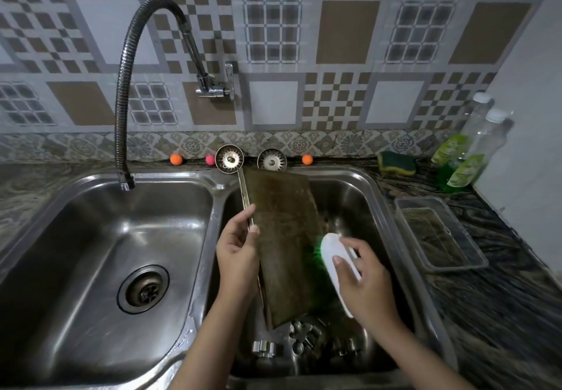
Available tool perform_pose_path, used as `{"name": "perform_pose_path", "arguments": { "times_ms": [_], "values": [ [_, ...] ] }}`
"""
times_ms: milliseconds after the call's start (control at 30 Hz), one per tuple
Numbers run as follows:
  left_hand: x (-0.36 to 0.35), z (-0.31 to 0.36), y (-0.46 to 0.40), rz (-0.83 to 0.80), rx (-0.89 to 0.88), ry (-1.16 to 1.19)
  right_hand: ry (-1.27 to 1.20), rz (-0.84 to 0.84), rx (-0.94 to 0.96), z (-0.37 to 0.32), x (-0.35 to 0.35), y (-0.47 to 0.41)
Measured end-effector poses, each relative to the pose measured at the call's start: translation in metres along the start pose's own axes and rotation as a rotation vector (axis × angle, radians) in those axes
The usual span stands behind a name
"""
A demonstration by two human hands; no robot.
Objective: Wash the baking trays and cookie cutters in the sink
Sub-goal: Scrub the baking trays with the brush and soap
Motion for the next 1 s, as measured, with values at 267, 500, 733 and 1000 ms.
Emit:
{"name": "perform_pose_path", "arguments": {
  "times_ms": [267,500,733,1000],
  "values": [
    [-0.036,0.008,0.02,-0.184,0.03,-0.008,0.004,-0.26,0.121,-0.035,-0.021,0.007],
    [-0.046,0.005,0.013,-0.338,0.21,0.043,-0.127,-0.126,0.071,-0.039,-0.021,0.009],
    [-0.057,0.002,0.007,-0.571,0.397,0.165,-0.132,-0.008,-0.083,-0.035,-0.022,0.008],
    [-0.06,-0.006,-0.001,-0.699,0.333,-0.026,-0.296,0.206,-0.215,-0.03,-0.014,0.005]
  ]
}}
Point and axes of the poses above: each hand's wrist, its own y-axis away from the middle knuckle, its own x-axis out of the back of the hand, z = x × y, the point moved 4 cm from there along -y, towards the middle knuckle, and after that the axes turned 3 degrees about -x, right-handed, at the moved point
